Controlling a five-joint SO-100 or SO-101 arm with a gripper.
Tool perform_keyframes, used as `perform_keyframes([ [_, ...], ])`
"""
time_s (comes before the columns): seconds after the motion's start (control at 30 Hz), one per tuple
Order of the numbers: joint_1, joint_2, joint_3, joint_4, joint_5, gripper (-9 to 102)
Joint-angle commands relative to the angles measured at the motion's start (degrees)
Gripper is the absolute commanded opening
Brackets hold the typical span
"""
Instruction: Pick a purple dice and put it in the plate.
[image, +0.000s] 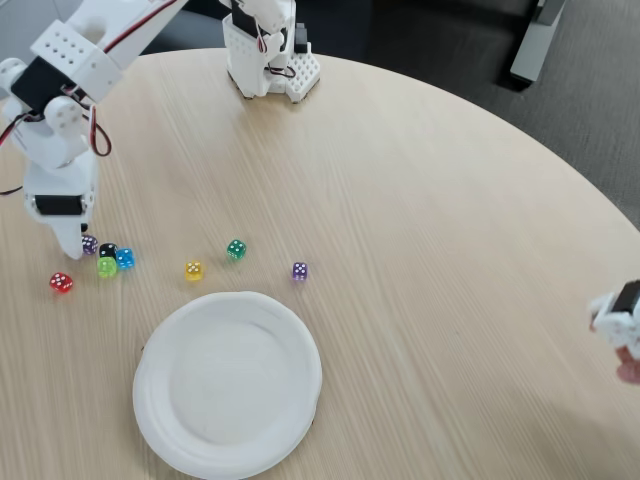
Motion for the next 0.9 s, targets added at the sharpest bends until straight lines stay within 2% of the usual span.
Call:
perform_keyframes([
  [0.0,0.35,0.44,-0.88,-0.18,-0.26,13],
  [0.3,-0.62,0.53,-0.62,0.26,2.37,17],
  [0.87,-4.39,0.53,-0.53,0.26,5.01,16],
])
